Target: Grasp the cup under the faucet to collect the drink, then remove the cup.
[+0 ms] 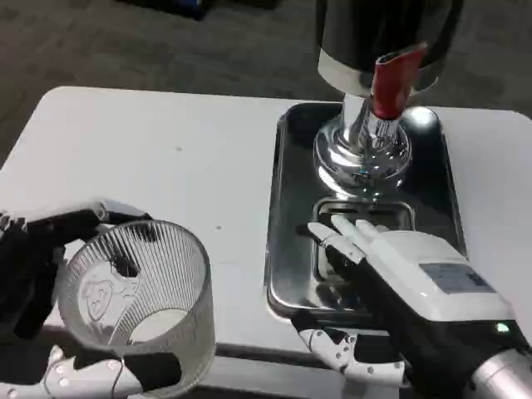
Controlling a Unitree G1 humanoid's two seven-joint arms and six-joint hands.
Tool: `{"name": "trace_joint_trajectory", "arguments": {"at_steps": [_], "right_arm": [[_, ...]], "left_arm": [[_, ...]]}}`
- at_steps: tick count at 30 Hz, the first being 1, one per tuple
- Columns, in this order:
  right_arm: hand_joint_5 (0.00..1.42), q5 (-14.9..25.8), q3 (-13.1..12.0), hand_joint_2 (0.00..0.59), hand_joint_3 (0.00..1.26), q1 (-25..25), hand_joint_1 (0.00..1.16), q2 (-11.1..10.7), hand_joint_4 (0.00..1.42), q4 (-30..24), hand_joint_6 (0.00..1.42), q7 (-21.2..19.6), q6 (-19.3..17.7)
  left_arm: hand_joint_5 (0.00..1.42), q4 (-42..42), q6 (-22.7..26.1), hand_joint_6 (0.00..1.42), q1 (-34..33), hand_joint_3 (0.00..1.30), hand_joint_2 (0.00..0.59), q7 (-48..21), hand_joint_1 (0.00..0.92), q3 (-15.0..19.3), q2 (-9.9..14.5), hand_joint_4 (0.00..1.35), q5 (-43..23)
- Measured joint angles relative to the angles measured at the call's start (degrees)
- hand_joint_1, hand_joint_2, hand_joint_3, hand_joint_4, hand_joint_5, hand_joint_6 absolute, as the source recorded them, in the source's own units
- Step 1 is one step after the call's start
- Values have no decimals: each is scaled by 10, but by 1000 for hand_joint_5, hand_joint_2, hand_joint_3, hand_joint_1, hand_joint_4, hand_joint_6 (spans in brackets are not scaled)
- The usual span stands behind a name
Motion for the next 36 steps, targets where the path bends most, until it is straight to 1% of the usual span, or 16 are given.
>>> {"name": "trace_joint_trajectory", "arguments": {"at_steps": [7, 20, 24, 26, 29, 30, 36], "right_arm": [[0, 0, -10, 443, 82, 0, 432, 3, 0, 0, 34, 4, -2], [0, 0, -17, 443, 90, 4, 431, 7, 0, -1, 47, 8, -2], [0, 1, -32, 455, 102, 11, 436, 11, 2, -8, 71, 8, -2], [11, 2, -38, 463, 105, 14, 443, 13, 19, -9, 88, 8, -1], [27, 4, -51, 456, 115, 21, 463, 20, 33, -13, 106, 7, -1], [35, 4, -54, 462, 122, 23, 463, 23, 32, -14, 107, 7, -1], [38, 17, -85, 467, 124, 34, 464, 28, 40, -31, 109, -2, 1]], "left_arm": [[1308, 4, 1, 1424, -1, 896, 53, 0, 544, -4, 0, 1036, 0], [1308, 18, 3, 1424, -17, 896, 53, 0, 544, -14, 0, 1036, 1], [1308, 28, 4, 1424, -30, 896, 53, 0, 544, -33, 1, 1036, 18], [1308, 33, 5, 1424, -38, 896, 53, 0, 544, -37, 0, 1036, 22], [1308, 41, 10, 1424, -56, 896, 53, 0, 544, -54, 0, 1036, 27], [1308, 44, 10, 1424, -62, 896, 53, 0, 544, -58, 0, 1036, 31], [1308, 65, 16, 1424, -105, 896, 53, 2, 544, -90, 1, 1036, 55]]}}
